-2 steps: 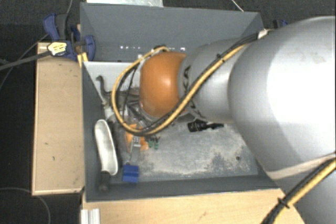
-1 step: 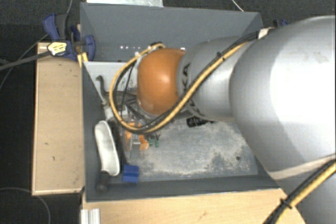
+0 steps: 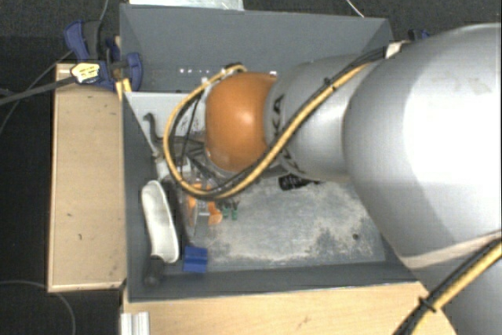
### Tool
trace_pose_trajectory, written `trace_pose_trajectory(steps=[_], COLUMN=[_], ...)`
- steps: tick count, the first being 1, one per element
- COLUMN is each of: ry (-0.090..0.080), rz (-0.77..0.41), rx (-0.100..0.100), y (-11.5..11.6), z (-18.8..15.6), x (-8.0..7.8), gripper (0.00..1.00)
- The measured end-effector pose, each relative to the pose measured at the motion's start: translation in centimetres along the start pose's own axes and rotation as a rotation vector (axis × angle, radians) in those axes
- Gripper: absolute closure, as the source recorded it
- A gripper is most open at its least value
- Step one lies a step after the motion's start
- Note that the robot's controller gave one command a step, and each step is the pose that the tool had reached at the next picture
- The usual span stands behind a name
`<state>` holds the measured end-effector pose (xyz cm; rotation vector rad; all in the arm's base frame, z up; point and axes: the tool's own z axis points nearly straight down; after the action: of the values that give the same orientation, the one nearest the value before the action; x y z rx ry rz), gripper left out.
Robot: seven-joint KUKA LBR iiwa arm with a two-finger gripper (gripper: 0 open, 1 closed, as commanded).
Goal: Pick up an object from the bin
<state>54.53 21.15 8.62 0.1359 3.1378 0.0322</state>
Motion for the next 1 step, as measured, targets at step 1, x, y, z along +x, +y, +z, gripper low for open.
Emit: trace_pose_trajectory(steps=[1], ry=[0.0], rz=[0.0], rx=[-0.001], y=[0.01], z=[-0.14], x=[0.01], gripper=[1.0])
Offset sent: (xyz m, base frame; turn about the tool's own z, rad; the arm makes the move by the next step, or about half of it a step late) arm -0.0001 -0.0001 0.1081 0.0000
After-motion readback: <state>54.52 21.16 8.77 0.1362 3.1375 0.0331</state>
